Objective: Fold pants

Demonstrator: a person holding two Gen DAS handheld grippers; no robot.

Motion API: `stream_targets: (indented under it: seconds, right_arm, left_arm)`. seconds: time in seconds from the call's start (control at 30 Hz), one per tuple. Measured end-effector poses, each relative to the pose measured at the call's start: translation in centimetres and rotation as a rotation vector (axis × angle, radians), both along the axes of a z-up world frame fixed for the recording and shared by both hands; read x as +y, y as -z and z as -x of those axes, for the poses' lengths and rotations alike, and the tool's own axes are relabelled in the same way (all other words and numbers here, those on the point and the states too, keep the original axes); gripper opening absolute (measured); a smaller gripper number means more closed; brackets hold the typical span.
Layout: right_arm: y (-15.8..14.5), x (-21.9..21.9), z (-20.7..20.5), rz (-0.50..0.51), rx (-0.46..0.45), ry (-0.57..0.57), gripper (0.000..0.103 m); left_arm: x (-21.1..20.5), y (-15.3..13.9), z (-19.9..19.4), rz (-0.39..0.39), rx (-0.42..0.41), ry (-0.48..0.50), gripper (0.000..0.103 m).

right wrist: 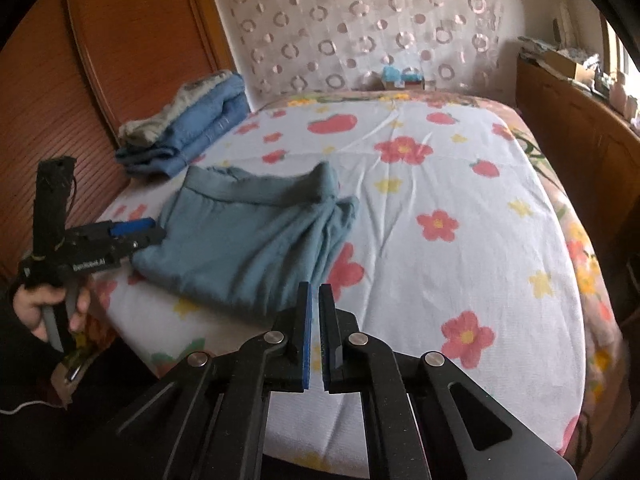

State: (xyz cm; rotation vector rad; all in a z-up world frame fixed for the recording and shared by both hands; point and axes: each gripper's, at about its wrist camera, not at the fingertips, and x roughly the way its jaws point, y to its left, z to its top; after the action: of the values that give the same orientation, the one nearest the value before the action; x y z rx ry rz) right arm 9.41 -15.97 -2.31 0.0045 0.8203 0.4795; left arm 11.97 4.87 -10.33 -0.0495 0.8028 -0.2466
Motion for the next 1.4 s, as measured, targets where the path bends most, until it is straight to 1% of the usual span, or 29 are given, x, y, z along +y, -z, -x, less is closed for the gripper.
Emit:
stream_targets:
  seconds: [0.03, 0.07, 0.2, 0.27, 0.3, 0.33, 0.37, 0.53, 0.67, 0.83, 1.03, 1.13, 1.2, 1.27, 1.4]
  right_arm:
    - [-0.1, 0.1, -0.1, 0.005, -0.001, 0.004, 0.015]
    - [-0.1, 0.4, -0.3, 0.002, 0.002, 0.0, 0.017]
    - [0.4, 1.0, -0.9, 0.017, 0.016, 0.0, 0.035]
    - [0.5, 1.3, -1.4, 0.014, 0.014, 0.002, 0.04]
    - [0.5, 1.5, -1.7, 0.016, 0.011, 0.003, 0.048]
    - [0.5, 1.6, -2.0, 0.024, 0.007, 0.006, 0.059]
    - [0.5, 1.8, -2.5, 0.037, 0.003, 0.013, 0.061]
    - [0.8, 2.3, -4.8, 0.043, 0.035, 0.008, 0.062]
    - [1.1, 2.8, -6.5, 0.081, 0.044, 0.015, 0.062]
    - [1.9, 3.4, -8.1, 0.105, 0.062, 0.012, 0.062]
    - [2.2, 3.6, -8.5, 0.109, 0.053, 0.017, 0.063]
    - [2.3, 3.7, -8.3, 0.11, 0.042, 0.014, 0.063]
    - [2.4, 3.6, -8.2, 0.104, 0.038, 0.013, 0.063]
    - [2.4, 3.4, -8.2, 0.092, 0.038, 0.015, 0.063]
    - [2.5, 3.4, -8.2, 0.095, 0.036, 0.013, 0.064]
  left_arm:
    - [0.1, 0.0, 0.1, 0.004, -0.004, -0.002, 0.053]
    - [0.1, 0.1, 0.1, 0.004, -0.008, -0.003, 0.053]
    - [0.0, 0.2, 0.1, -0.003, -0.018, -0.002, 0.053]
    - [0.0, 0.2, 0.1, -0.003, -0.016, -0.001, 0.053]
    - [0.0, 0.2, 0.2, -0.003, -0.016, -0.001, 0.053]
    - [0.0, 0.2, 0.2, -0.003, -0.014, -0.001, 0.053]
    - [0.0, 0.3, 0.3, -0.005, -0.013, 0.0, 0.053]
    - [-0.1, 0.3, 0.3, -0.003, -0.013, 0.0, 0.053]
    - [0.0, 0.2, 0.3, -0.004, -0.015, -0.001, 0.054]
    - [-0.1, 0.2, 0.3, -0.004, -0.015, -0.001, 0.054]
    - [0.0, 0.2, 0.3, -0.004, -0.015, -0.002, 0.054]
    - [0.2, 0.0, 0.0, 0.005, 0.008, 0.001, 0.054]
    - [0.5, -0.3, -0.4, 0.03, 0.031, 0.001, 0.054]
    - [0.7, -0.8, -0.8, 0.046, 0.031, 0.002, 0.054]
    - [0.5, -1.8, -1.9, 0.047, 0.02, 0.015, 0.054]
